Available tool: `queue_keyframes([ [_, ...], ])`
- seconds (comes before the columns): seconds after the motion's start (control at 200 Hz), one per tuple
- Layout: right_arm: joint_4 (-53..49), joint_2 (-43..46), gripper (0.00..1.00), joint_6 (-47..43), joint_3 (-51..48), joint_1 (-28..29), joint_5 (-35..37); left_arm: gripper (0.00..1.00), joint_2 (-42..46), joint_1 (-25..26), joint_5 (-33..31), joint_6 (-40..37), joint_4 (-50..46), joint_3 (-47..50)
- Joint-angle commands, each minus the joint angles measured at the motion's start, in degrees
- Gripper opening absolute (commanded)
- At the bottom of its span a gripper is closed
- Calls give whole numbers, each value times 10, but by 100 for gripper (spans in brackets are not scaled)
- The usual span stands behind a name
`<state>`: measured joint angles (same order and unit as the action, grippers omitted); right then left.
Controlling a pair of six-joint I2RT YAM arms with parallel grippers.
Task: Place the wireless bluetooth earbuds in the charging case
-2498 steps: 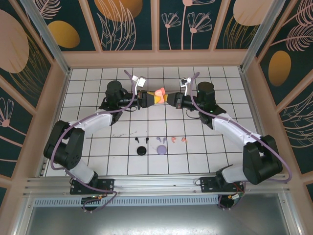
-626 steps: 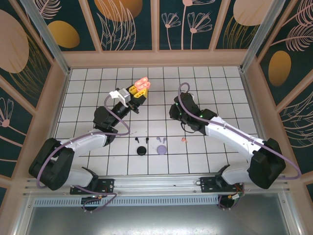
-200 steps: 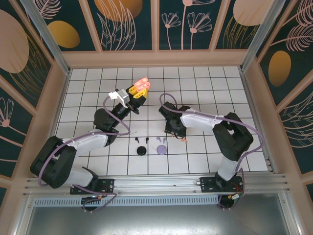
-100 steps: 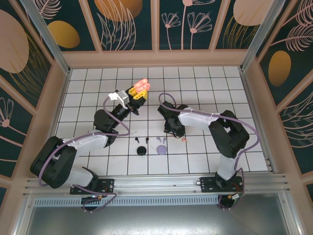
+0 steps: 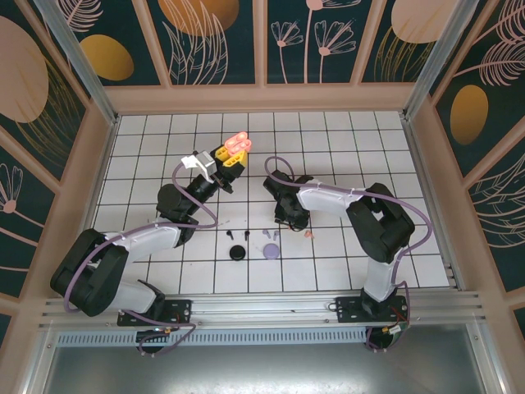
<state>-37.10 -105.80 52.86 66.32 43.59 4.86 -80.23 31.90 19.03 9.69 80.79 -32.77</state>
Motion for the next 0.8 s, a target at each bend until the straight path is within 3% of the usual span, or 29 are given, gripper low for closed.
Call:
queue_keyframes([
  [0.0, 4, -13, 40, -4, 8, 4, 2, 0, 10, 3, 4, 4, 31, 3],
  [0.495, 28, 0, 26, -18, -17, 10, 5, 0, 7, 3, 9, 10, 24, -4],
  [0.791, 85, 80, 24, -34, -52, 16, 34, 0, 18, 3, 19, -10, -12, -17],
])
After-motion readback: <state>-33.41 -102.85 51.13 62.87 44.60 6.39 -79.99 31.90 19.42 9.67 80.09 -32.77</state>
